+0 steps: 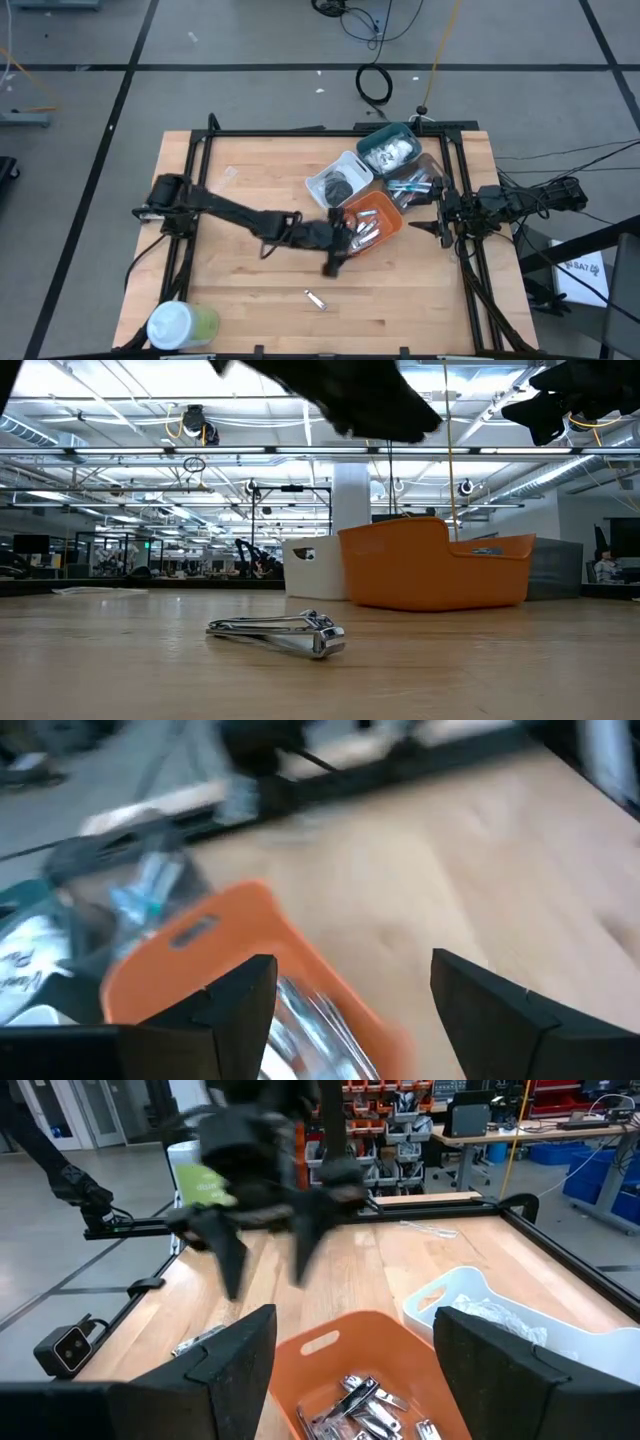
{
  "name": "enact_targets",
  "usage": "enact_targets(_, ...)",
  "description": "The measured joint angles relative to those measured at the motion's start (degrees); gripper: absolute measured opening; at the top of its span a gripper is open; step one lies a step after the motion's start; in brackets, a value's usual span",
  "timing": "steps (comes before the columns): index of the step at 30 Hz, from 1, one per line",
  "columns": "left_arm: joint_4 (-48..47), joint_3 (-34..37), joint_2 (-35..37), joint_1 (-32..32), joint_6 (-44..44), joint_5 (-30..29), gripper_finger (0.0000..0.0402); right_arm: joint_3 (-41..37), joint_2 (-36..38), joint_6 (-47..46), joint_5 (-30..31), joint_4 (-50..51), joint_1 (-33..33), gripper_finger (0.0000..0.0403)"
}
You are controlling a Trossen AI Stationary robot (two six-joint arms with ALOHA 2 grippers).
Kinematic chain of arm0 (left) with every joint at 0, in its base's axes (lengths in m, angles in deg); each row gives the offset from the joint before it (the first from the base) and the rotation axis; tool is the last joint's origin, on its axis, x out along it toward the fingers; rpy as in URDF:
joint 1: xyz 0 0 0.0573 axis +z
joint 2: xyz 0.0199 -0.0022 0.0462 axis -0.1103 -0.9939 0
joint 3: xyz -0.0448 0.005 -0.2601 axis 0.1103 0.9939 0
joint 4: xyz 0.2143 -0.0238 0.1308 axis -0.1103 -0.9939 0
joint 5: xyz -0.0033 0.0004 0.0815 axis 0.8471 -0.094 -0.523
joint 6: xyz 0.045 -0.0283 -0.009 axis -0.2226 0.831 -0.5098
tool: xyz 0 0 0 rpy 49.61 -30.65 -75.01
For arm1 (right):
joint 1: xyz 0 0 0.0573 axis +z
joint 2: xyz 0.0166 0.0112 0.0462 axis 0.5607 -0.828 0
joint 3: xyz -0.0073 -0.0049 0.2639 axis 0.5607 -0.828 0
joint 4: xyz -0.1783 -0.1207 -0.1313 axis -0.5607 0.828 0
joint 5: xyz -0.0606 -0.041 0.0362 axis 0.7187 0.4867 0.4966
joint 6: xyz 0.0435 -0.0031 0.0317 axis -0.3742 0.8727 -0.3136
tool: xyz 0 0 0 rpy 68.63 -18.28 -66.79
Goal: Pick & Place Travel size toiletries
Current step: Put the silver nail cutter into the orange bin
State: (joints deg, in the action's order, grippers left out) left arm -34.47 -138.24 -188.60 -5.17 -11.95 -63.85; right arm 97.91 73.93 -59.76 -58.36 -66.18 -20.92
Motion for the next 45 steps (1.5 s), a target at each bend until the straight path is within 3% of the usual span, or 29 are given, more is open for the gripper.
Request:
enact_targets(4, -13.69, 0.00, 5.67, -6.13, -2.96, 0.60, 0.0249, 0.00, -0.01, 0.00, 0.00, -0.02, -0.01, 0.0256)
enact_targets(8, -23.12, 0.00, 8.95, -12.34, -1.13, 5.11, 0.0227, 0.00, -0.01, 0.00, 0.00, -0.03, -0.01, 0.0256)
enact_targets(13, -25.08, 0.00, 6.49, -17.37, 8.46, 3.28, 0.0192, 0.00, -0.01, 0.00, 0.10, -0.28, -0.01, 0.0256)
enact_targets(17, -25.35, 0.02, 1.43, -19.13, 11.13, 3.49, 0.0171, 0.00, -0.01, 0.00, 0.22, -0.37, -0.01, 0.0256)
enact_targets(25, -25.19, 0.04, -7.74, -18.01, 14.76, 3.46, 0.0161, 0.00, 0.01, -1.07, 0.22, -0.70, -0.01, 0.0256)
enact_targets(36, -23.54, -0.22, -11.64, -15.40, 16.39, 8.46, 0.0157, 0.00, 0.00, -1.06, 0.22, -0.63, -0.01, 0.0256)
enact_targets(39, -23.87, -0.26, -11.76, -14.75, 14.99, 12.55, 0.0129, 0.00, 0.01, -1.05, 0.22, -0.48, -0.01, 0.0256)
enact_targets(45, -24.14, -0.15, -11.30, -13.01, 16.61, 14.67, 0.0026, 0.00, 0.01, -1.00, 0.22, -0.23, -0.01, 0.0256)
